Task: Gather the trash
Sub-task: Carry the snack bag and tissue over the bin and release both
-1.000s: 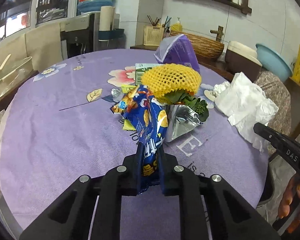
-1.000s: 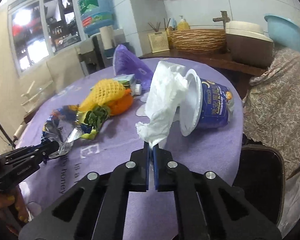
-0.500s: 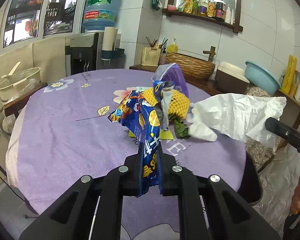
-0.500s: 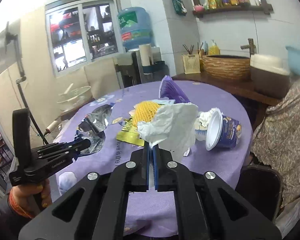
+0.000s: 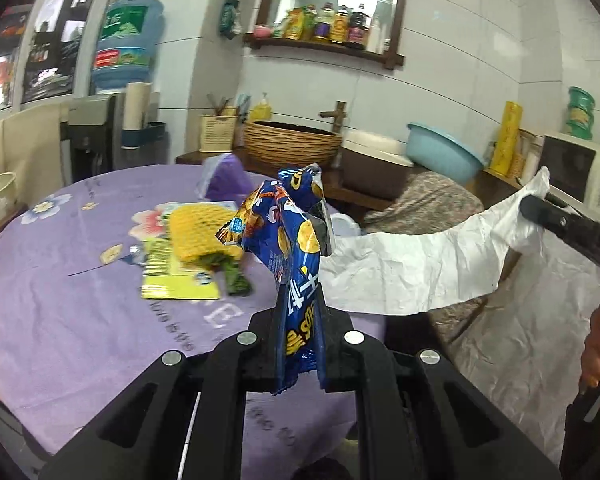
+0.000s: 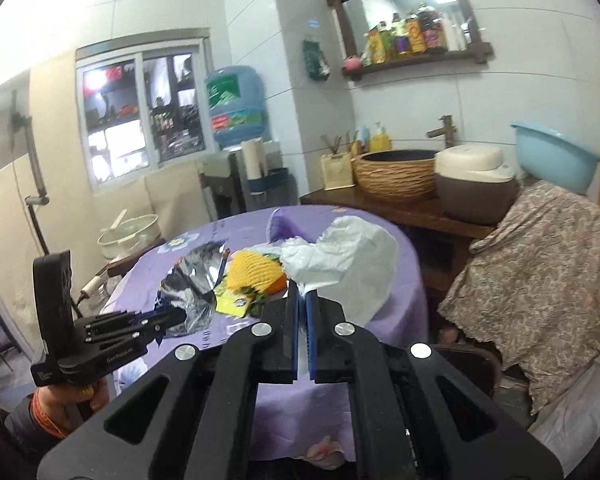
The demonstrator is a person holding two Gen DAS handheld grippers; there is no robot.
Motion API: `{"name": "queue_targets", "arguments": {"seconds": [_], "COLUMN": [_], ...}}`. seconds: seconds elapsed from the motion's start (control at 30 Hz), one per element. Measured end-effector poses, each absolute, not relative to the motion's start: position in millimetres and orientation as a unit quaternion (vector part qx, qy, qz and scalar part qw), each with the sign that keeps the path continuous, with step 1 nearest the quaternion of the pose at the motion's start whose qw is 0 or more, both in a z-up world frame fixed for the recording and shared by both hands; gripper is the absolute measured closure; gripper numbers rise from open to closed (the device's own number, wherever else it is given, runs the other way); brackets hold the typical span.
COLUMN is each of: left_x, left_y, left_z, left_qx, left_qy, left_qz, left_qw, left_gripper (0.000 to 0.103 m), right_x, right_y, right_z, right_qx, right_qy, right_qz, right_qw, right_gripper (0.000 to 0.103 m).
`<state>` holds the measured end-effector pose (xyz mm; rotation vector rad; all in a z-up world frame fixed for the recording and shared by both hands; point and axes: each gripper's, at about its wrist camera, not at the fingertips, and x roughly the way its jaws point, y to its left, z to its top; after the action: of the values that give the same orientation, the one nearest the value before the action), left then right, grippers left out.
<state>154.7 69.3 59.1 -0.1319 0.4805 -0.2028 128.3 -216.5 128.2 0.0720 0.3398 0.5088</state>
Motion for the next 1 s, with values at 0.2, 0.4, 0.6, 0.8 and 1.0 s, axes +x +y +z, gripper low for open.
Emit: {"name": "queue_targets", "arguments": {"seconds": [0.2, 0.4, 0.6, 0.8, 1.0], "left_x": [170.8, 193.8, 211.6, 234.6, 252.2], "left_y": [14.6, -44.2, -91.3, -115.5, -130.1], "left_z": [49.0, 28.8, -7.2, -51.1, -83.6], "left_qx": [-0.058, -0.054, -0.047, -0.041, -0.028], "left_qy": [0.259, 0.299, 0.339, 0.388, 0.42], "left_qz": [-0.181, -0.257, -0.285, -0.277, -0.269], "left_qw": [0.947, 0.918, 0.896, 0.878, 0.866], "left_gripper": [0.091, 0.091, 0.091, 0.091, 0.091], "right_x": [126.1, 133.4, 164.0, 186.2, 205.0], "right_y": [-271.5, -311.9, -324.6, -333.9, -333.4], "right_z": [139.7, 141.3, 101.0, 66.3, 47.8], "right_qx": [0.053, 0.057, 0.063, 0.079, 0.083], "right_qy": [0.153, 0.163, 0.217, 0.251, 0.265], "right_qz": [0.18, 0.135, 0.122, 0.12, 0.124], "right_qw": [0.97, 0.976, 0.966, 0.957, 0.953], "right_gripper": [0.099, 0.099, 0.099, 0.099, 0.099]}}
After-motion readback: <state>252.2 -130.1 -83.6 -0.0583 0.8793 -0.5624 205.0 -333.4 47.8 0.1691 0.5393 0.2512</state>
